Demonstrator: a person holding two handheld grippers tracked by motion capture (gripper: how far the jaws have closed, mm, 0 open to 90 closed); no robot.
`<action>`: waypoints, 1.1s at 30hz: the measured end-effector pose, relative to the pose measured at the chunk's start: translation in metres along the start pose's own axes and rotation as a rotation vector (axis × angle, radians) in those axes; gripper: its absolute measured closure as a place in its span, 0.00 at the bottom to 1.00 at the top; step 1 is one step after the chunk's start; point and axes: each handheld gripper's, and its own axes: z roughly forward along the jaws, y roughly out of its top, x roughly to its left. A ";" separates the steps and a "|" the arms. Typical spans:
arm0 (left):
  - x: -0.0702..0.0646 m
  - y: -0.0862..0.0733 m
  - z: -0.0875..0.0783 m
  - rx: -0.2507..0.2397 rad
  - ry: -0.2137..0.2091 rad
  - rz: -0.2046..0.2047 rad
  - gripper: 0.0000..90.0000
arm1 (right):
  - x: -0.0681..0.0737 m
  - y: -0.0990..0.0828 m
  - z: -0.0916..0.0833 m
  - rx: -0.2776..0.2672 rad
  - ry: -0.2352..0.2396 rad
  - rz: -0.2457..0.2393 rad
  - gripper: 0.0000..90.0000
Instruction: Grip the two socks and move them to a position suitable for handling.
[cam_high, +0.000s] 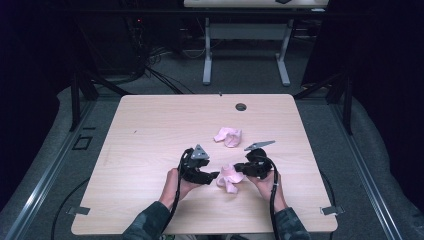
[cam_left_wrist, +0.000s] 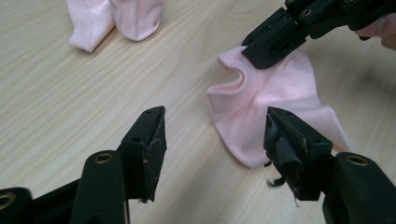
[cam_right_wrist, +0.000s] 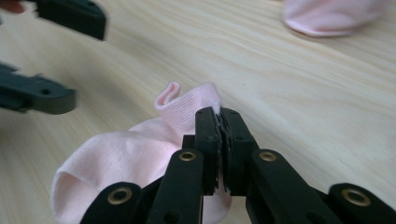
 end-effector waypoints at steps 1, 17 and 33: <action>-0.003 -0.001 -0.001 -0.003 -0.001 -0.012 0.40 | -0.001 -0.002 -0.002 -0.006 -0.010 0.021 0.96; -0.072 -0.012 0.040 0.065 0.000 0.038 0.47 | -0.003 -0.025 -0.015 -0.049 -0.150 0.115 0.96; -0.059 -0.012 0.015 0.115 0.224 0.249 0.97 | 0.001 -0.034 -0.032 -0.098 -0.179 0.075 0.96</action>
